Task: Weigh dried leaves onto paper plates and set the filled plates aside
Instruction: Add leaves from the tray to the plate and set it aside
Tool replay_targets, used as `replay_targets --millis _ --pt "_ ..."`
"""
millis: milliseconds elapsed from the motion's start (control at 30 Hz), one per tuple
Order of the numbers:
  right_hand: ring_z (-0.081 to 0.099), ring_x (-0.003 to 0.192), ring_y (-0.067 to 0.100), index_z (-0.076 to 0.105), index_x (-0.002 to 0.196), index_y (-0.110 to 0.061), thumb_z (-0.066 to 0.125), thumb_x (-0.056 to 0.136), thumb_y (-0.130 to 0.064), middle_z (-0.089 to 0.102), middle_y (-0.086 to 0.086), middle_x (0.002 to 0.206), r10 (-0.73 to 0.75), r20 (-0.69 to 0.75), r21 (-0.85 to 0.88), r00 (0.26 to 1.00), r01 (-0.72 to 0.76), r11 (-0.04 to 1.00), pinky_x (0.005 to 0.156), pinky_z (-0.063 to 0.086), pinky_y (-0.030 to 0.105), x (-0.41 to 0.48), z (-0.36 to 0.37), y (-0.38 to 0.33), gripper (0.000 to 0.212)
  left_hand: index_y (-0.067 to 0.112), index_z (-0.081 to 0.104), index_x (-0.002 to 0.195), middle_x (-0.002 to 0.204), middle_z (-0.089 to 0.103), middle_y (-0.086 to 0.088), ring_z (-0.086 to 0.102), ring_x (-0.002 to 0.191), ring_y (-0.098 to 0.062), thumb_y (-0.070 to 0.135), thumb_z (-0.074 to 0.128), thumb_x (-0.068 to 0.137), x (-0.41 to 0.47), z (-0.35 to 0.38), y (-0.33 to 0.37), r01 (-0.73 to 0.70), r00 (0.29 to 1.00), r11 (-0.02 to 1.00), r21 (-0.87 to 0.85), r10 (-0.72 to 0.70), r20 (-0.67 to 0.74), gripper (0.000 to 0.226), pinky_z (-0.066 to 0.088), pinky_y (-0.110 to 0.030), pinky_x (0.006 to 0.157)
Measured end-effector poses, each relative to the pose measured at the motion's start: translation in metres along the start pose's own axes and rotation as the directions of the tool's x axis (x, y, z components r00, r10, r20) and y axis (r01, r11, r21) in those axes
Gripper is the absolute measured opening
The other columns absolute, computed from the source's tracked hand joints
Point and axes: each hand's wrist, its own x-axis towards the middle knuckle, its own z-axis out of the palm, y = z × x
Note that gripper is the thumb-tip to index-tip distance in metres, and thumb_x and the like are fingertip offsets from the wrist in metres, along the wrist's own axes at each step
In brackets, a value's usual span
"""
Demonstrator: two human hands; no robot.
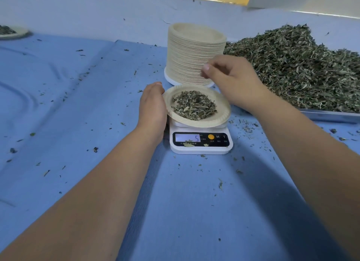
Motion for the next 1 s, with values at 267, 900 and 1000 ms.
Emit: replay_targets --millis 267,900,1000 --pt "0.060 0.079 0.028 0.064 0.107 -0.020 0.042 0.102 -0.046 0.066 0.002 0.089 0.190 -0.167 -0.478 0.967 -0.248 0.843 0.073 0.050 0.038 -0.049 -0.027 0.084 0.034 0.038 0.060 0.103 0.135 0.059 0.010 0.058 0.127 -0.015 0.046 0.045 0.077 0.000 0.001 0.000 0.010 1.000 0.999 0.035 -0.010 -0.013 0.031 0.043 -0.045 0.113" --pt "0.054 0.066 0.025 0.060 0.098 -0.019 0.045 0.103 -0.033 0.059 -0.001 0.073 0.236 -0.238 -0.423 0.942 -0.319 0.848 0.081 0.044 0.041 -0.052 -0.027 0.093 0.021 0.035 0.055 0.134 0.142 0.049 0.017 0.050 0.133 -0.008 0.040 0.044 0.102 -0.002 0.001 0.001 0.015 0.998 1.000 -0.023 -0.016 -0.056 0.034 0.039 -0.043 0.118" --pt "0.051 0.059 0.016 0.059 0.104 -0.021 0.050 0.103 -0.028 0.053 -0.011 0.074 0.214 -0.288 -0.354 0.933 -0.312 0.882 0.066 0.038 0.034 -0.053 -0.026 0.094 0.012 0.033 0.055 0.135 0.140 0.050 0.015 0.056 0.124 -0.006 0.037 0.042 0.104 0.000 0.000 0.003 0.023 0.996 0.997 -0.071 -0.029 -0.090 0.033 0.043 -0.041 0.115"
